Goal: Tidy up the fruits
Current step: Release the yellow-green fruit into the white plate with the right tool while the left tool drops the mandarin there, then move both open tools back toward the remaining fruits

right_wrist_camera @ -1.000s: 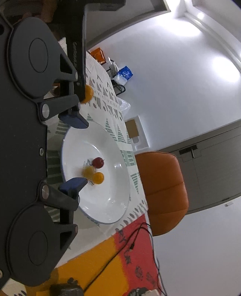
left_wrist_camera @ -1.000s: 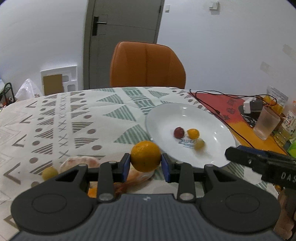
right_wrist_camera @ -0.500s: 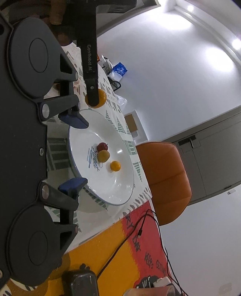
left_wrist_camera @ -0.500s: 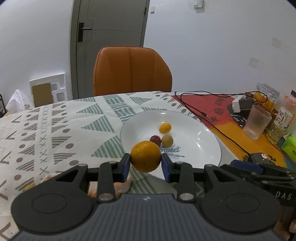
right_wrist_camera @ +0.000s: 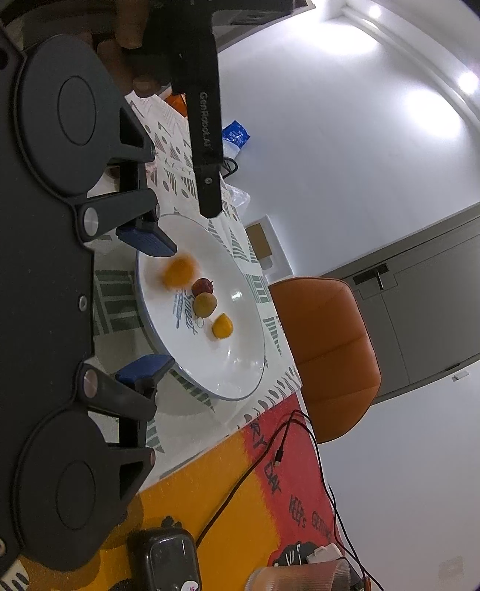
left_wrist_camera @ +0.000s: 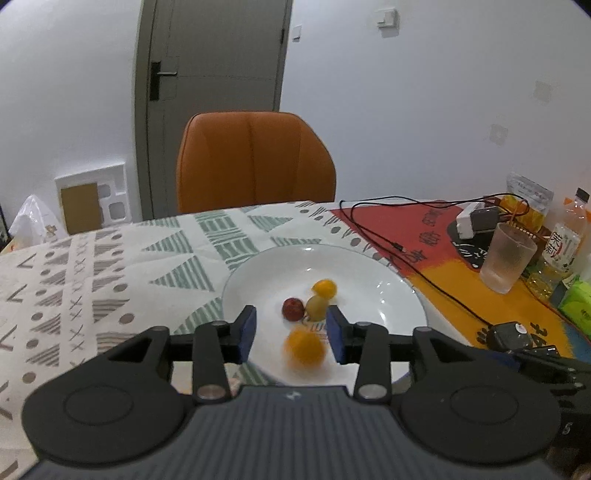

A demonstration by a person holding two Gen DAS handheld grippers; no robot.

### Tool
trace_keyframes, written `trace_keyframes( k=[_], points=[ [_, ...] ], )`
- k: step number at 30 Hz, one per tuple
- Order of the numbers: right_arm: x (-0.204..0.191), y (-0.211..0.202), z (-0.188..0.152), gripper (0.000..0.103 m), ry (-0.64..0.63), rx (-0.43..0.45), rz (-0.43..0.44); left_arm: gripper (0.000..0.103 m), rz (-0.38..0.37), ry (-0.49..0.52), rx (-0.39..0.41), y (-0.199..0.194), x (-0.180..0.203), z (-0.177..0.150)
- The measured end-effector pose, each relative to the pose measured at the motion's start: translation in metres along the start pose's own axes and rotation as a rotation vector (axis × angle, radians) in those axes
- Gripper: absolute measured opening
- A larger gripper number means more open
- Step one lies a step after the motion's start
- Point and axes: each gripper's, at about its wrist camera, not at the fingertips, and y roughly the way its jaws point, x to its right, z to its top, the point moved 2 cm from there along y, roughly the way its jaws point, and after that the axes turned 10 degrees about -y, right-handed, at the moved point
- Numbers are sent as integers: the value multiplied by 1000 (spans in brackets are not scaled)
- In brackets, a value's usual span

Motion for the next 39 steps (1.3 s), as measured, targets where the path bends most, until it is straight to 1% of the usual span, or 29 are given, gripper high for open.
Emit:
trace_keyframes(
  k=[1, 5, 8, 13, 16, 20, 22, 25, 32, 35, 39],
  points=[
    [-1, 1, 0, 59, 1, 0, 1, 47, 4, -8, -2, -1, -3, -1],
    [-4, 5, 0, 59, 3, -2, 5, 52, 40, -25, 5, -8, -15, -3],
    [-9, 9, 1, 59, -2, -7, 13, 59, 50, -39, 11, -15, -24, -3],
    [-19, 11, 2, 60, -18, -7, 24, 73, 83, -52, 29, -27, -40, -3],
    [-24, 12, 1, 60, -18, -12, 28, 78, 104, -57, 35, -34, -48, -5],
    [-30, 14, 1, 61, -20, -18, 42, 79, 132, -60, 44, -43, -60, -7],
    [-34, 16, 1, 61, -27, -21, 47, 85, 143, -64, 49, -47, -65, -7],
    [-41, 18, 2, 64, -38, -21, 56, 87, 160, -71, 63, -54, -75, -8],
    [-58, 21, 4, 66, -71, -27, 81, 88, 208, -109, 67, -67, -99, -13],
    [-63, 23, 5, 79, -82, -26, 84, 88, 223, -116, 66, -71, -107, -15],
    [-70, 25, 6, 85, -97, -21, 96, 88, 238, -135, 62, -76, -116, -20]
  ],
)
